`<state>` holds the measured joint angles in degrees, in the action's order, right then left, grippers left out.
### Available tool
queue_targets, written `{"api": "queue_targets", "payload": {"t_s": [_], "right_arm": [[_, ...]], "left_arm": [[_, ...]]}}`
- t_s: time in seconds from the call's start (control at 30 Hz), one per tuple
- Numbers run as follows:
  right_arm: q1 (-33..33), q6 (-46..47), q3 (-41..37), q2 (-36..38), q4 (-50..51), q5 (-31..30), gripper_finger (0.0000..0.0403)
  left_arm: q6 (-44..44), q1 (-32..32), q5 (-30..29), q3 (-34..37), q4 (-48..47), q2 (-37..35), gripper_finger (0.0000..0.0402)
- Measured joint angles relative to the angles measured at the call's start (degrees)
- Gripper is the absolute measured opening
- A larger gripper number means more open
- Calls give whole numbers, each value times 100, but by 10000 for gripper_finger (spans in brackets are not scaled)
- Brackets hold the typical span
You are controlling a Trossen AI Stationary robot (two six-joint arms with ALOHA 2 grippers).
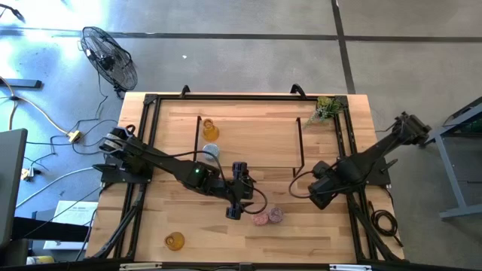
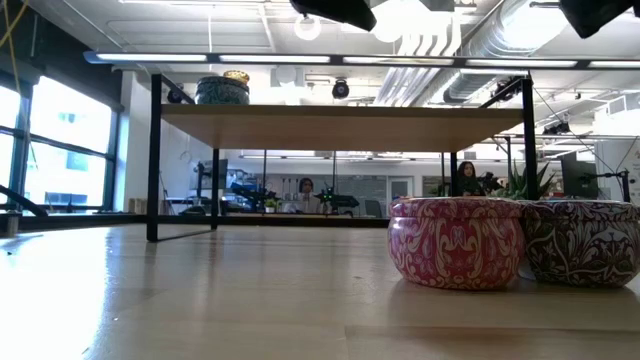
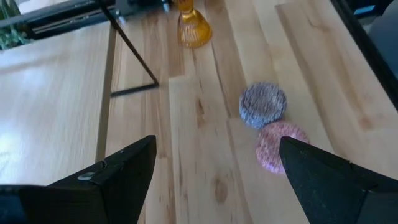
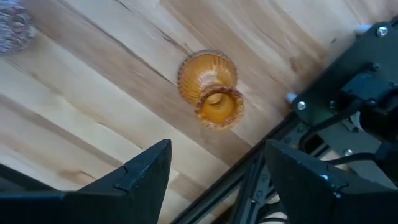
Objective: Pick & Place candle stick holders
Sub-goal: Put the top yellow glass candle holder on the shelf aligned with the other glass candle holder
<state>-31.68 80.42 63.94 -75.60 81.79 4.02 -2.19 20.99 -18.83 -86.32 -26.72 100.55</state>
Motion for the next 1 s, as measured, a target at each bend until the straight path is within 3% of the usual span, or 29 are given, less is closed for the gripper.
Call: {"api": "queue_targets", "payload": {"t_s": [0.53, 1.0], "right_arm": [[-413, -441, 2, -271, -53, -367, 256], [-507, -818, -718, -268, -528, -90, 255]], "left_arm": [[-132, 0, 38, 2, -33, 20, 335], [-129, 0, 39, 4, -2, 20, 335]]}}
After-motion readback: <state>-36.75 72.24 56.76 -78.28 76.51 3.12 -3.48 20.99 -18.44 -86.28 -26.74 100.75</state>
